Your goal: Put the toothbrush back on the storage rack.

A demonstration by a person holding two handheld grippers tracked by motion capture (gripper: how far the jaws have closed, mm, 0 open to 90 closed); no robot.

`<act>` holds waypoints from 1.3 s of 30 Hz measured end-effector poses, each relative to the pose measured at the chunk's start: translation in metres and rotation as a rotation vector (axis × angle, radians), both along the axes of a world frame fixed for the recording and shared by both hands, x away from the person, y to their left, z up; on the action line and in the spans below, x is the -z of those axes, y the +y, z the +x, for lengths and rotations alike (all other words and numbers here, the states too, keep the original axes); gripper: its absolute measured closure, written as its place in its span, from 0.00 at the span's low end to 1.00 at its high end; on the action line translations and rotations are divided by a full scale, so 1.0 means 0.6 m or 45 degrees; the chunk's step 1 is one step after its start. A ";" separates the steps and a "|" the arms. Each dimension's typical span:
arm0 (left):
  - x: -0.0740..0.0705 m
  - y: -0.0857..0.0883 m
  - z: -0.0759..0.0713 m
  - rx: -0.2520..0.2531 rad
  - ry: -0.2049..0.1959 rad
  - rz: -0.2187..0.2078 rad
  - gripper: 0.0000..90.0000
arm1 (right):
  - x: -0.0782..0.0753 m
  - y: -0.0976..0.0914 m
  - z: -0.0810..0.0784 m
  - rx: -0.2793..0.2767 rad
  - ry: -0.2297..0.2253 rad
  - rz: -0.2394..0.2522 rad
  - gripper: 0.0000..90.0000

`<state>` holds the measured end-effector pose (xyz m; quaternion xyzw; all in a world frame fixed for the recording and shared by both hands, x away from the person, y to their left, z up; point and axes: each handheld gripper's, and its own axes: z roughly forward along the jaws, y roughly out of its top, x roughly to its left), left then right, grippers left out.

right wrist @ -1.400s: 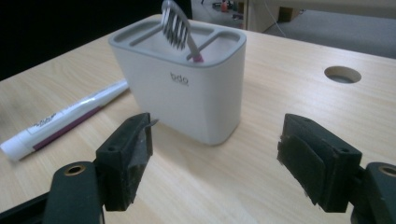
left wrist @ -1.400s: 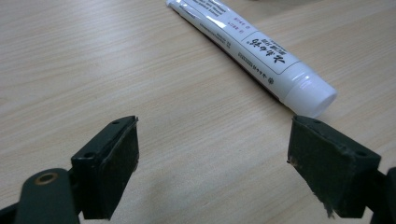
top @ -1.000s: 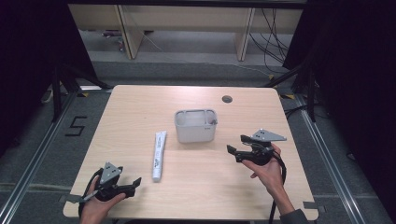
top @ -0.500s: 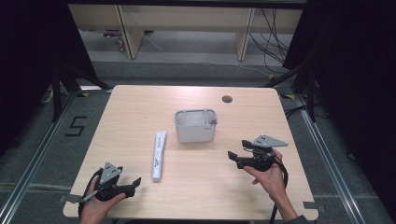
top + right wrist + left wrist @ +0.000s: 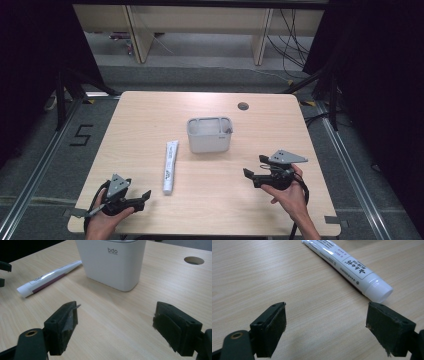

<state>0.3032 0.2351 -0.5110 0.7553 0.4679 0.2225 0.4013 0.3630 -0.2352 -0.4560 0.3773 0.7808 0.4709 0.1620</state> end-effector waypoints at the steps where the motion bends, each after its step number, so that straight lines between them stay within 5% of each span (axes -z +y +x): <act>1: 0.000 0.000 0.000 0.000 -0.001 0.000 0.18 | 0.001 -0.001 0.000 -0.009 -0.015 0.004 0.22; 7: 0.000 0.000 0.000 -0.001 0.001 0.001 0.18 | 0.006 -0.003 -0.009 -0.003 0.006 0.027 0.22; 8: 0.000 0.000 0.000 -0.002 0.001 0.002 0.18 | 0.006 -0.005 -0.014 -0.007 0.057 0.030 0.22; 10: 0.000 0.000 0.000 -0.001 0.000 0.002 0.18 | 0.007 -0.007 -0.011 -0.006 0.001 0.006 0.21; 11: 0.000 0.001 0.000 0.001 0.002 0.007 0.18 | 0.008 -0.005 -0.016 -0.005 0.051 0.037 0.21; 19: 0.000 0.001 0.000 0.002 0.004 0.013 0.18 | 0.014 -0.011 -0.026 -0.014 0.022 0.018 0.21; 22: 0.000 0.001 0.000 0.001 0.004 0.011 0.18 | 0.015 -0.011 -0.034 -0.016 0.071 0.029 0.21; 36: -0.002 0.003 0.001 0.008 0.017 0.040 0.18 | 0.031 -0.023 -0.052 -0.030 0.074 0.004 0.21; 37: -0.001 0.000 0.001 -0.011 0.006 0.009 0.18 | 0.031 -0.023 -0.052 -0.030 0.074 0.004 0.21; 39: -0.001 -0.001 0.002 -0.009 0.008 0.013 0.18 | 0.033 -0.024 -0.059 -0.016 0.120 0.006 0.21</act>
